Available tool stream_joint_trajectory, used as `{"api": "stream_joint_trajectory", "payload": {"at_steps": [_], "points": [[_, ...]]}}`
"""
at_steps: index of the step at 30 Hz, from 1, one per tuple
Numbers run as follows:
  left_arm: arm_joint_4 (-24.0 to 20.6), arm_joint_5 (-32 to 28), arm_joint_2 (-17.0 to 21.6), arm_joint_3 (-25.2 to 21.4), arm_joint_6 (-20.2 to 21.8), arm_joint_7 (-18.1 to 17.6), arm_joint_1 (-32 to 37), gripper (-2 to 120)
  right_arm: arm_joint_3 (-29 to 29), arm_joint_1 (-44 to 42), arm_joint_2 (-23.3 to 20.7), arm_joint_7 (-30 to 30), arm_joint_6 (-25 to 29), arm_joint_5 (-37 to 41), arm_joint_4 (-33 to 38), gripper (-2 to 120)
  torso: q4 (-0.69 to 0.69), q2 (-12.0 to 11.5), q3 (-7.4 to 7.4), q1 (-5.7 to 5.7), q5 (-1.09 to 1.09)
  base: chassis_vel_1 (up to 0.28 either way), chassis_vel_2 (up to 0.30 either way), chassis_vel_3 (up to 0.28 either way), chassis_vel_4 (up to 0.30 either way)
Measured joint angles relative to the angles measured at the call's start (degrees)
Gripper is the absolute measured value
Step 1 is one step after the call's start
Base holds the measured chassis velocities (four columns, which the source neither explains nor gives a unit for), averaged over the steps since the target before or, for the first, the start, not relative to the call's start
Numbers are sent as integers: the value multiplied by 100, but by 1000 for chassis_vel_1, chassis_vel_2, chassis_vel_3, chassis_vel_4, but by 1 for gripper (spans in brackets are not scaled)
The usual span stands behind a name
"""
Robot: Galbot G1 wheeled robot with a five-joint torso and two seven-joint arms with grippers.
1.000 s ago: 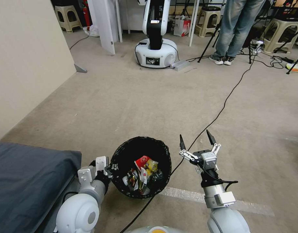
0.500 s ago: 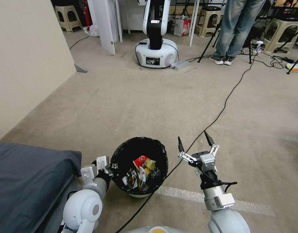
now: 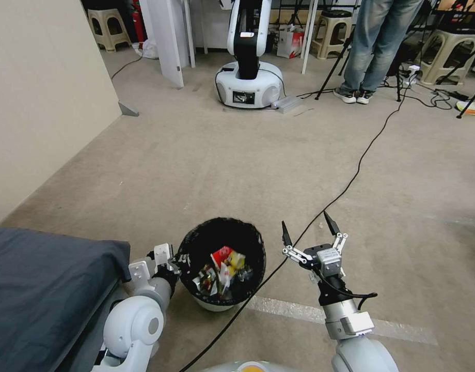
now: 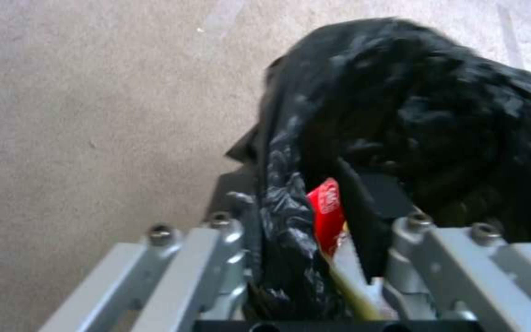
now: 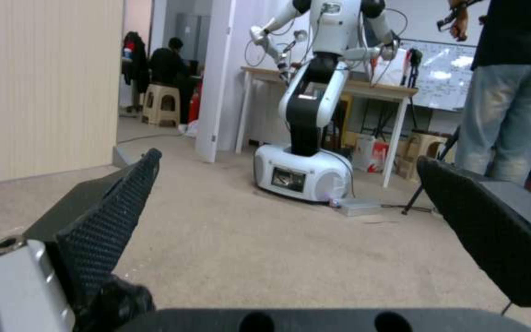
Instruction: Pick up the trash bin, then pick up the garbage from the floor and place it into the trash bin.
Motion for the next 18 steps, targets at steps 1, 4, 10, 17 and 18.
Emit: {"api": "stream_joint_trajectory", "payload": {"at_steps": [1,4,10,17,18], "points": [[-22,6,-2,-1,-15,7,-11,39,-6,-11,4,-14,10,-14,-7,100,0,0,0,0,0,0,0,0,0],[-64,18,-1,-5,-38,12,-24,53,-19,-33,20,-39,34,-49,-20,100,0,0,0,0,0,0,0,0,0],[-152,17,-2,-31,-79,14,-40,73,-32,-81,30,-60,71,-95,-27,100,0,0,0,0,0,0,0,0,0],[-228,-5,-21,-50,-134,23,-18,91,-38,-147,40,-80,105,-148,-4,100,-1,0,0,0,0,0,0,0,0],[-228,-5,-21,-50,-134,23,-18,91,-38,-147,40,-80,105,-148,-4,100,-1,0,0,0,0,0,0,0,0]]}}
